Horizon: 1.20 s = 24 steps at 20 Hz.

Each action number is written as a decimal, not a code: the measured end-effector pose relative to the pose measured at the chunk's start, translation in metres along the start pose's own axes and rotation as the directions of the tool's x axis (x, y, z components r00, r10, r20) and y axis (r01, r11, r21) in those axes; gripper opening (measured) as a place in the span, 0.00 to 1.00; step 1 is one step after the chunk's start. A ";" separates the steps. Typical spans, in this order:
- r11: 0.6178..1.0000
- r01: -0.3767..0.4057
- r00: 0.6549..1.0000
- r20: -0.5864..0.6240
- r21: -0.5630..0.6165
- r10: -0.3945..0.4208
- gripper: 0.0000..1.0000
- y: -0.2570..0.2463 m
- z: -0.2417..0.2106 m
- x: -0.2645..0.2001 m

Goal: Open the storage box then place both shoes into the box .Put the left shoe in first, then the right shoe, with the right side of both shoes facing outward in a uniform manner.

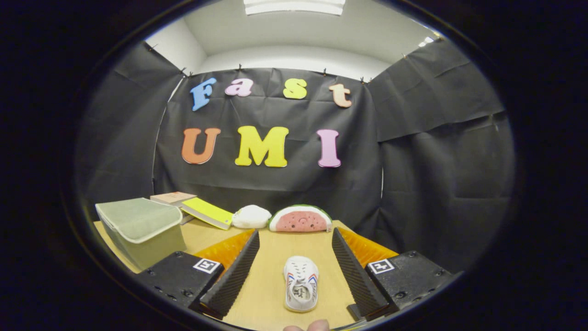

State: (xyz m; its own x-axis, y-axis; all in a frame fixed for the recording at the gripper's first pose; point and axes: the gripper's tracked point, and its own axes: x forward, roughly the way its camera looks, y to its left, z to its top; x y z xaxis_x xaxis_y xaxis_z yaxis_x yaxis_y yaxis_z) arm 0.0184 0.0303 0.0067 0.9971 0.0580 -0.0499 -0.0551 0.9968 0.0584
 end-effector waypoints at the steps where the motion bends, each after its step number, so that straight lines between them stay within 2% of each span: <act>1: 1.000 -0.004 1.000 -0.008 0.001 0.004 1.00 0.003 -0.001 0.001; 4: 0.999 -0.040 0.999 -0.009 0.017 0.040 1.00 0.017 0.003 0.003; 7: 0.991 -0.104 0.994 -0.017 0.081 0.106 1.00 0.034 0.006 0.006; 10: 0.987 -0.151 0.988 -0.022 0.063 0.152 1.00 0.052 0.012 0.009; 12: 0.973 -0.219 0.975 -0.017 0.073 0.221 1.00 0.077 0.017 0.010; 14: 0.938 -0.324 0.944 -0.032 0.120 0.330 1.00 0.112 0.017 0.012; 17: 0.867 -0.459 0.875 -0.065 0.195 0.479 1.00 0.159 0.014 0.016; 19: 0.808 -0.533 0.815 -0.102 0.252 0.570 1.00 0.188 0.005 0.019; 21: 0.731 -0.597 0.732 -0.148 0.331 0.665 1.00 0.217 -0.009 0.021; 24: 0.635 -0.623 0.620 -0.206 0.458 0.757 1.00 0.246 -0.032 0.025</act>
State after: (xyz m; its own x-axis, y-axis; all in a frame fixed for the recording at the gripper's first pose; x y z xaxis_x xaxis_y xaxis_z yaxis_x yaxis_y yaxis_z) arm 0.0283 0.2783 -0.0119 0.5657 0.8019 -0.1921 -0.6314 0.5711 0.5245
